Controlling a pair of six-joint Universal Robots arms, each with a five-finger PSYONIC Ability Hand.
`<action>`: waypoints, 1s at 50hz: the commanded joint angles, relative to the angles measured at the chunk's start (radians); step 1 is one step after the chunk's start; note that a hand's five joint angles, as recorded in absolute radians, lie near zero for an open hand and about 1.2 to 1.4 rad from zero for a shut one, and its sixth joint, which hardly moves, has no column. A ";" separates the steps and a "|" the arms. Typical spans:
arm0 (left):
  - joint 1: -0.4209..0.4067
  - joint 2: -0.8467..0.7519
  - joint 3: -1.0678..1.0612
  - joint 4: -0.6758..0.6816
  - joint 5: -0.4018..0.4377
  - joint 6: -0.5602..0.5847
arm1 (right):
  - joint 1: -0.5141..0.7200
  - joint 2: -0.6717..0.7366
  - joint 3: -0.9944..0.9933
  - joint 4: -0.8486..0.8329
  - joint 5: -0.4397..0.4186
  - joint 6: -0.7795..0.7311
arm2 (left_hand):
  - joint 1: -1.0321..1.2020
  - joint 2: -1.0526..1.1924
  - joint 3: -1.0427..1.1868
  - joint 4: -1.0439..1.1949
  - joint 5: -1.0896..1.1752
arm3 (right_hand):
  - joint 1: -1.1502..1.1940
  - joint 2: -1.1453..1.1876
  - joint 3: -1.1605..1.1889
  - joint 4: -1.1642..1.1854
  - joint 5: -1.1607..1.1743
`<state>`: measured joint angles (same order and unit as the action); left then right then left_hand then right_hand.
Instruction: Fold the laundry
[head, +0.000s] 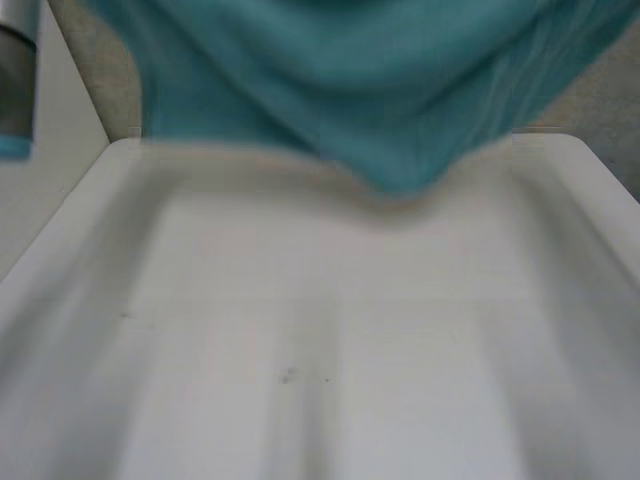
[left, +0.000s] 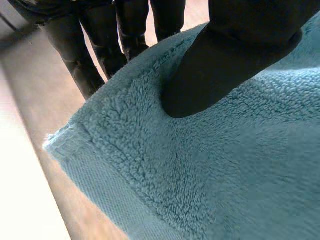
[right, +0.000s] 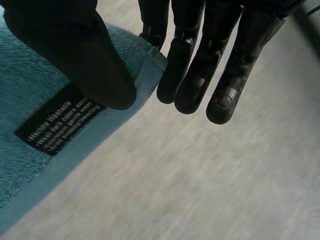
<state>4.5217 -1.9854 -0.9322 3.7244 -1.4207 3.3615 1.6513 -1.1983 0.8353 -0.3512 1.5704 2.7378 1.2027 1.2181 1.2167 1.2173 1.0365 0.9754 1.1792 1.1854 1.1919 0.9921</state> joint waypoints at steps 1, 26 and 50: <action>0.016 0.033 -0.105 0.003 -0.009 -0.116 | -0.004 -0.064 0.196 -0.022 -0.038 0.011 | 0.194 0.178 0.180 0.179 0.185 | 0.421 0.217 0.211 0.204 0.230; 0.140 0.005 -0.853 0.016 0.063 0.074 | -0.105 -0.175 0.883 0.032 -0.316 -0.044 | 0.194 0.178 0.180 0.179 0.185 | 0.421 0.217 0.211 0.204 0.230; 0.306 0.536 -1.014 -0.638 0.200 0.217 | -0.404 -0.468 0.912 0.798 -0.408 -0.543 | 0.194 0.178 0.180 0.179 0.185 | 0.421 0.217 0.211 0.204 0.230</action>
<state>4.8200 -1.4965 -1.9448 3.1581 -1.2853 3.5693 1.2684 -1.6593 1.7393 0.3633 1.1790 2.2966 1.2027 1.2181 1.2167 1.2173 1.0387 0.9799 1.1792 1.1862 1.1920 0.9970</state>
